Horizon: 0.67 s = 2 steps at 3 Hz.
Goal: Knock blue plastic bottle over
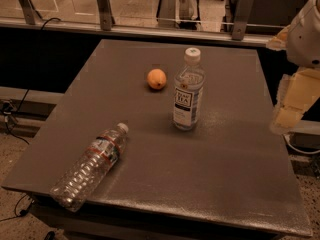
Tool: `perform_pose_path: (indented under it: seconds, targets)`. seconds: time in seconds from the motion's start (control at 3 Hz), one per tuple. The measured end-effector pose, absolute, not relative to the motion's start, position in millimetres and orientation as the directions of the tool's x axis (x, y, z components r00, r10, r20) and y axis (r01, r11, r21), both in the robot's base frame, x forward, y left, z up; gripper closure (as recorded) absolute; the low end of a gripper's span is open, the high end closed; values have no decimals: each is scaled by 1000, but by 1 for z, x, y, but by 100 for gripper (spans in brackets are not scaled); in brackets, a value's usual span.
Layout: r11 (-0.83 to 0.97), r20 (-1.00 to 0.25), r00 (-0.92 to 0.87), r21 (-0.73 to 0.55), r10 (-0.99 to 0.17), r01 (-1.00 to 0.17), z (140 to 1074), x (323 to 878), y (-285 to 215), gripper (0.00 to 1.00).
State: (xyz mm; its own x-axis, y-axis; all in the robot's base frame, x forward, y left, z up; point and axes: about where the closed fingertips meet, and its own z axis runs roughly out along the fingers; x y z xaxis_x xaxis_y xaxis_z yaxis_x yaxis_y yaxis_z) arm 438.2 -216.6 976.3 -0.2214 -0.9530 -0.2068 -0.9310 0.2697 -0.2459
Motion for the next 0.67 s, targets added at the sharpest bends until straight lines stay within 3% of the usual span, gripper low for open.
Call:
perform_pose_path:
  seconds: [0.33, 0.67]
  targets:
    - [271, -218, -219, -247, -951, -930, 976, 439, -215, 0]
    - [285, -320, -197, -256, -927, -924, 972, 444, -196, 0]
